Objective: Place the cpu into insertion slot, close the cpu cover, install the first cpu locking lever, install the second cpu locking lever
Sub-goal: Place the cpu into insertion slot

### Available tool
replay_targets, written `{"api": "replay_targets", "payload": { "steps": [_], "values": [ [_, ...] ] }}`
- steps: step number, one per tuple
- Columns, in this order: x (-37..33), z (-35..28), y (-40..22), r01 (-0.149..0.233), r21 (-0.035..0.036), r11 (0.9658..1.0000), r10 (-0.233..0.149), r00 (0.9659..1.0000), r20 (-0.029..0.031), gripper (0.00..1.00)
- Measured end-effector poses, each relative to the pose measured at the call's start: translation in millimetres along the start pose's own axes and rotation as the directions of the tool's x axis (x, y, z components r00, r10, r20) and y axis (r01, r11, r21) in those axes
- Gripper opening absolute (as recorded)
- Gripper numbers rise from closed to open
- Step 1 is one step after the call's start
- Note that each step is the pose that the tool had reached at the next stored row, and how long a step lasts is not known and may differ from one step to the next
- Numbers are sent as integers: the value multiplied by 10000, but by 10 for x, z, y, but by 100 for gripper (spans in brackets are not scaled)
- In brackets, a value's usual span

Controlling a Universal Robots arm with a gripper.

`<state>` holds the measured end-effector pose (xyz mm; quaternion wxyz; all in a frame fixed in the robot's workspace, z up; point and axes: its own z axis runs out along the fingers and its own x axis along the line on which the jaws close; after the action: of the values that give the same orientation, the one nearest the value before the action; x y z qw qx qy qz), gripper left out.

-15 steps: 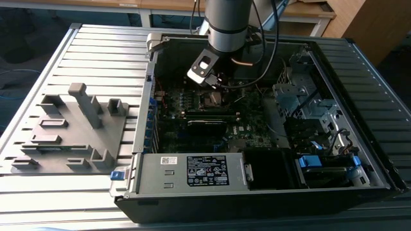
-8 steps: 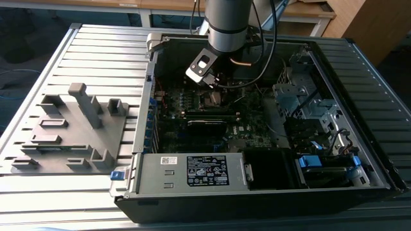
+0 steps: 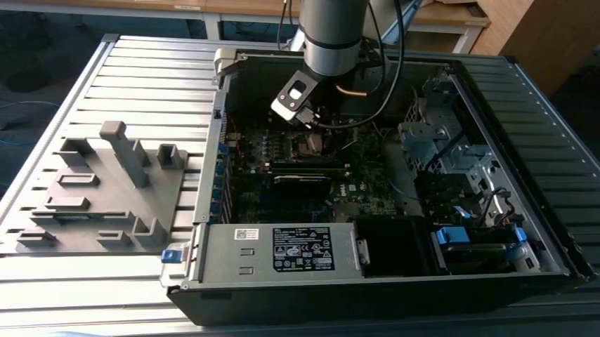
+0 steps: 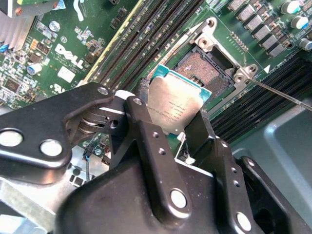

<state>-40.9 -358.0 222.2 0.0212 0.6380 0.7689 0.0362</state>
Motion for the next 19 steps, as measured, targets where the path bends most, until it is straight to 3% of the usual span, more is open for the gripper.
{"api": "replay_targets", "payload": {
  "steps": [4, 7, 12, 19],
  "values": [
    [0, 0, 0, -17, 0, 10000, 17, 10000, 2, 54],
    [0, 5, 0, -372, -6, 9993, 372, 9993, 30, 54],
    [1, 12, -6, -1204, -22, 9927, 1204, 9927, 100, 54],
    [33, 19, -69, -1442, -29, 9895, 1442, 9895, 118, 54]
  ]
}}
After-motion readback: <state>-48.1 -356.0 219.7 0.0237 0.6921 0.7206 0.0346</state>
